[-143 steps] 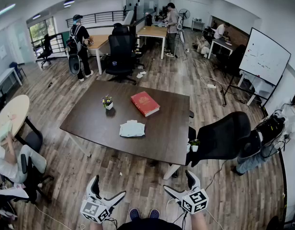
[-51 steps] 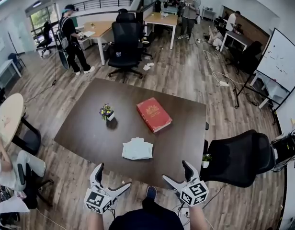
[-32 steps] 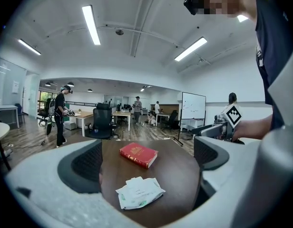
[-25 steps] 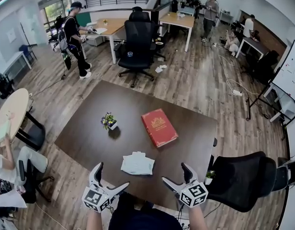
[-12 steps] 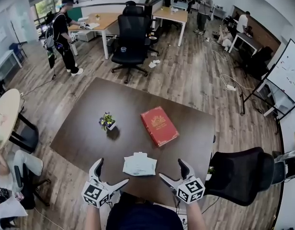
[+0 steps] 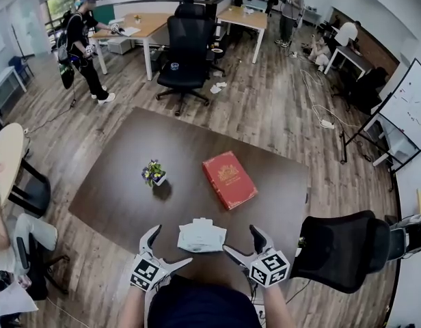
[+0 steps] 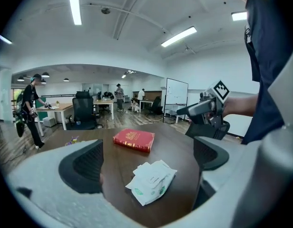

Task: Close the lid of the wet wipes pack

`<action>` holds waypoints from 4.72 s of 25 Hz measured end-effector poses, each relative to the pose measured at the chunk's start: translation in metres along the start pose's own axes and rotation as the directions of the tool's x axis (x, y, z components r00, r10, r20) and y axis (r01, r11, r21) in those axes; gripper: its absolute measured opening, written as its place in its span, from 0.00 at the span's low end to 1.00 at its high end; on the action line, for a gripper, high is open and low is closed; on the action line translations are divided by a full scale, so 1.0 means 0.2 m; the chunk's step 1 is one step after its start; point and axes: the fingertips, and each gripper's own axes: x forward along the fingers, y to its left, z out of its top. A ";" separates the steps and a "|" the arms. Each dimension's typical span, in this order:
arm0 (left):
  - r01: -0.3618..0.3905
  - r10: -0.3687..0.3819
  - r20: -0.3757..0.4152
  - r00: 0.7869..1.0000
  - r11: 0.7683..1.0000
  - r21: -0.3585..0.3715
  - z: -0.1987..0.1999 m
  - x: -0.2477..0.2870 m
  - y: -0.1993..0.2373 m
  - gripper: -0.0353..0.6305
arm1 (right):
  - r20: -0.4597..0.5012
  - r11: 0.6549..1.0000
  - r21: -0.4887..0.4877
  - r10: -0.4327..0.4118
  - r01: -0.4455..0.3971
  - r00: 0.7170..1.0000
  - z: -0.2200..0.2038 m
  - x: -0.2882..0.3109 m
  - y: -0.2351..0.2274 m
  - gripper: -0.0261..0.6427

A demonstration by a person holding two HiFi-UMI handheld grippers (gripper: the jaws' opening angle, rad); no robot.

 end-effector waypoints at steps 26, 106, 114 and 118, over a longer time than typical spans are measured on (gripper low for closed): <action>0.245 -0.168 -0.408 0.897 0.959 0.144 -0.80 0.58 -0.01 0.84 | -0.083 0.999 0.024 0.037 -0.035 0.996 -0.08 0.18 0.04 0.78; 0.303 -0.183 -0.638 0.748 0.949 0.083 -1.25 0.83 0.04 0.77 | -0.579 0.966 0.200 0.252 -0.164 0.776 -1.00 1.08 -0.31 0.55; 0.302 -0.182 -0.643 0.744 0.950 0.080 -1.26 0.83 0.04 0.77 | -0.555 0.963 0.212 0.257 -0.164 0.791 -0.97 1.06 -0.31 0.50; 0.304 -0.186 -0.643 0.743 0.950 0.077 -1.25 0.83 0.03 0.77 | -0.527 0.963 0.217 0.254 -0.161 0.811 -0.92 1.03 -0.30 0.46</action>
